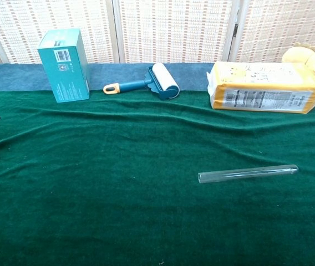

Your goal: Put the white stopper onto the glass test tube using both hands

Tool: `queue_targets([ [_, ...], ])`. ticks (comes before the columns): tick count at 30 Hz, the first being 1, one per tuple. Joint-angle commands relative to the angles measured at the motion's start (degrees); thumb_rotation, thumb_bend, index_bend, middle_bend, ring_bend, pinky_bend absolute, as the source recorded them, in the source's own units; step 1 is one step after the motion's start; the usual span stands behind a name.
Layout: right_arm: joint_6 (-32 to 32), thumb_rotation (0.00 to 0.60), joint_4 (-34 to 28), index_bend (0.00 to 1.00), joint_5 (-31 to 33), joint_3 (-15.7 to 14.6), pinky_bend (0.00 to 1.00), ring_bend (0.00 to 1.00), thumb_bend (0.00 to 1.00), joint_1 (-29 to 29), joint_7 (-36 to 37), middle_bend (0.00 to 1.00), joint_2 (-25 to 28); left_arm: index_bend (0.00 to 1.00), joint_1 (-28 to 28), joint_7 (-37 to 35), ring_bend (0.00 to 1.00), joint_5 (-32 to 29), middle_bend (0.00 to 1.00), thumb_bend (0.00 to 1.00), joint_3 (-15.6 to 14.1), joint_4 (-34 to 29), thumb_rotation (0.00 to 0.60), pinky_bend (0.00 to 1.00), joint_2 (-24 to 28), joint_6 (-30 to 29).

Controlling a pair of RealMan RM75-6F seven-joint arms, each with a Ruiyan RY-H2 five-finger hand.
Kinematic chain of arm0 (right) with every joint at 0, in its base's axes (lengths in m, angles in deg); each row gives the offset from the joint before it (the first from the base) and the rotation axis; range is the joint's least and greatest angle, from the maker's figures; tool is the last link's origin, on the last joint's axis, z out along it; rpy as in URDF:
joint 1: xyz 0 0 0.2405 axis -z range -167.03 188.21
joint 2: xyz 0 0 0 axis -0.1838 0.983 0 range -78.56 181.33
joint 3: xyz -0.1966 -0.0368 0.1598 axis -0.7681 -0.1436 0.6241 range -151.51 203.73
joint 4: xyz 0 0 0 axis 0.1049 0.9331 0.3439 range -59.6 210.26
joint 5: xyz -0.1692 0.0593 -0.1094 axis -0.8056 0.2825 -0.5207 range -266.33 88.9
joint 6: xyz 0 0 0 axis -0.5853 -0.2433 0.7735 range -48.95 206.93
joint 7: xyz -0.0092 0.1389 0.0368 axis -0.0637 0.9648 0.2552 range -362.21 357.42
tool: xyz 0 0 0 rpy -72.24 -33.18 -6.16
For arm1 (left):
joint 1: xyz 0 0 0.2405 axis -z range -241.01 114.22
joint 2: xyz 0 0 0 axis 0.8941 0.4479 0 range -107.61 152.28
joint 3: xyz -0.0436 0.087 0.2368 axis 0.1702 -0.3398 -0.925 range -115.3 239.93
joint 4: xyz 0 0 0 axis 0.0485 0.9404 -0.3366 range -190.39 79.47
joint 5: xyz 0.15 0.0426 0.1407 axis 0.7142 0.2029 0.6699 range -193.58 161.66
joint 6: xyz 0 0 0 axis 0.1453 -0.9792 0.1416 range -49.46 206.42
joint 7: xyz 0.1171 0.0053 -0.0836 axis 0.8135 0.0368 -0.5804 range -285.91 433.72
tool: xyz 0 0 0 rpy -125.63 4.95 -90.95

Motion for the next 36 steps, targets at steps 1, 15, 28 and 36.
queue_targets([
  [1, -0.12, 0.543, -0.02, 0.0, 0.07, -0.04, 0.0, 0.04, 0.14, 0.14, 0.02, 0.01, 0.06, 0.0, 0.32, -0.42, 0.05, -0.3, 0.12, 0.24, -0.07, 0.97, 0.6, 0.0, -0.52, 0.46],
  [15, -0.89, 0.545, -0.41, 0.0, 0.21, -0.11, 0.0, 0.04, 0.14, 0.79, -0.13, 0.01, 0.19, 0.0, 3.69, -0.19, 0.05, -2.67, 0.12, 0.24, 1.73, 5.03, 0.6, 0.0, -1.49, 4.22],
  [28, -1.27, 0.544, -0.24, 0.0, 0.04, -0.23, 0.0, 0.04, 0.14, 1.17, 0.19, 0.01, 0.03, 0.0, 4.02, -0.07, 0.05, -3.63, 0.12, 0.24, 1.81, 1.64, 0.6, 0.0, 1.0, 3.82],
  [36, -1.23, 0.541, -0.24, 0.0, -0.13, -0.21, 0.0, 0.04, 0.14, 1.12, 0.21, 0.01, 0.03, 0.0, 3.07, -0.02, 0.05, -3.12, 0.12, 0.24, 0.15, 1.27, 0.6, 0.0, -0.12, 3.21],
])
